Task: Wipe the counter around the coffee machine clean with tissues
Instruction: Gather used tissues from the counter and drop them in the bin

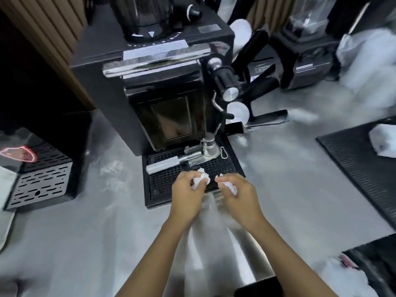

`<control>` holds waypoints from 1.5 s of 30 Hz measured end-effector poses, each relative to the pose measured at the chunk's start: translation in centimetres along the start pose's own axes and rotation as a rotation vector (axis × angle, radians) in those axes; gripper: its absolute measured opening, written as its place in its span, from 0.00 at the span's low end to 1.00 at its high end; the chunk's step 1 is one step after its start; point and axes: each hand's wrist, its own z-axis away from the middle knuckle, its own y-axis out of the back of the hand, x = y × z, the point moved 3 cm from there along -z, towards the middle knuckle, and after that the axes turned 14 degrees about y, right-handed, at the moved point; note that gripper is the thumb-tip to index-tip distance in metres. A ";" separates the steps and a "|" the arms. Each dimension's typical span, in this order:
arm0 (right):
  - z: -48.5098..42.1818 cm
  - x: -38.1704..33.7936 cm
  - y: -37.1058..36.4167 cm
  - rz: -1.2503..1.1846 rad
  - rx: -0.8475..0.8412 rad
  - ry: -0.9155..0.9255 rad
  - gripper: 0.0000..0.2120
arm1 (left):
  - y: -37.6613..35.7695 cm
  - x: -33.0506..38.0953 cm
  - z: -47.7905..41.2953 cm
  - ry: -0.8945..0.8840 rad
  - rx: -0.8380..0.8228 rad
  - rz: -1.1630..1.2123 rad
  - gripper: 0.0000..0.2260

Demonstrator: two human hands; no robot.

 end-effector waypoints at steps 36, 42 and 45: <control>31.5 16.0 27.0 0.050 0.927 -1.070 0.23 | -36.6 9.7 19.3 -0.485 -0.943 -0.381 0.03; 31.9 16.2 28.3 0.100 1.029 -1.006 0.16 | -38.2 6.6 20.6 -0.450 -1.109 -0.772 0.13; 31.3 16.2 28.9 0.104 1.060 -0.959 0.14 | -38.1 5.8 20.6 -0.428 -1.121 -0.837 0.15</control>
